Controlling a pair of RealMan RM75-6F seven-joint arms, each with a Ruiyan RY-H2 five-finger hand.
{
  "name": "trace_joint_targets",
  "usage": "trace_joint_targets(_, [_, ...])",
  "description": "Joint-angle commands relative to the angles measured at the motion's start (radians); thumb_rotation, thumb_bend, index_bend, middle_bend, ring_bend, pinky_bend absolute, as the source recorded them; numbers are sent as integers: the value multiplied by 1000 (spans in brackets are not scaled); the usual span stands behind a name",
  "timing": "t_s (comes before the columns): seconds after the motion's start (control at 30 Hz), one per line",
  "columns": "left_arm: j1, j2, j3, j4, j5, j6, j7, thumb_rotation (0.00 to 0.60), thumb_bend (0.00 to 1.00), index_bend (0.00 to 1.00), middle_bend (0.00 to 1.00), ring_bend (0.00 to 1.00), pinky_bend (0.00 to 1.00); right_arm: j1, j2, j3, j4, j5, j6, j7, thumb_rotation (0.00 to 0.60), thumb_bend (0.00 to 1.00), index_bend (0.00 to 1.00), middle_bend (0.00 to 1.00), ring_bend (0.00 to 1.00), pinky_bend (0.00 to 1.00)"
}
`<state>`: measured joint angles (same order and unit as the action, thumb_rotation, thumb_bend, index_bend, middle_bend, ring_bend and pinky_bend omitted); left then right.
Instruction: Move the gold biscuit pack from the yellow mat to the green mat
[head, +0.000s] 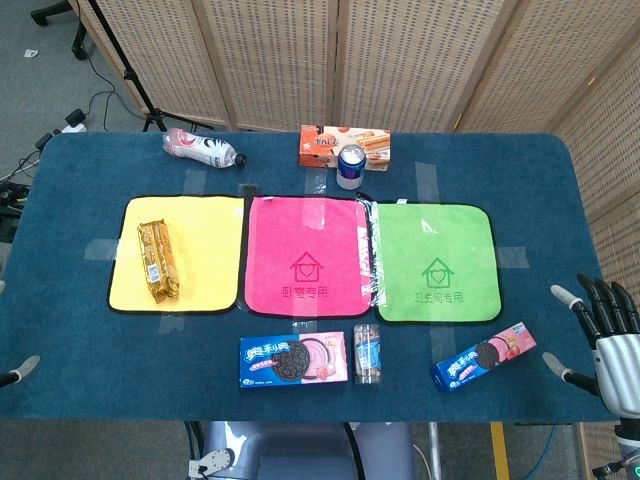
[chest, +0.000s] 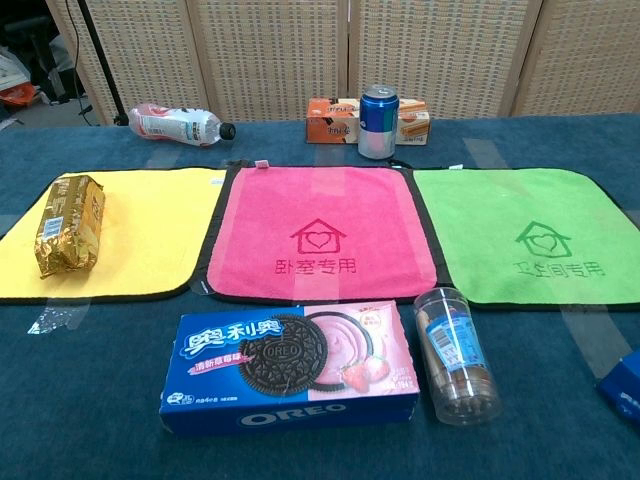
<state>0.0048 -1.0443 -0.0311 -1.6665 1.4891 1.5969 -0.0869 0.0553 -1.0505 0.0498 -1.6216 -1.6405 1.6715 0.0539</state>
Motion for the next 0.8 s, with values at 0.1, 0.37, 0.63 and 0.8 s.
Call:
trace_joint_targets(0.1, [4, -12, -6, 5, -1, 12, 21, 600, 0, 0, 0, 0, 0, -11, -13, 14, -13, 68, -29, -152, 600, 0, 88, 0, 0, 0])
trace_joint_targets(0.37, [6, -15, -3, 5, 9, 12, 26, 600, 0, 0, 0, 0, 0, -10, 6, 13, -83, 122, -84, -237, 600, 0, 0, 0, 0, 0])
trace_joint_targets(0.63, [-37, -5, 0, 19, -8, -95, -58, 600, 0, 0, 0, 0, 0, -11, 19, 12, -98, 117, -91, -209, 600, 0, 0, 0, 0, 0])
trace_joint_targets(0.8, [-147, -37, -39, 121, -56, -293, -297, 600, 51, 0, 0, 0, 0, -12, 32, 20, -103, 134, -99, -166, 600, 0, 0, 0, 0, 0])
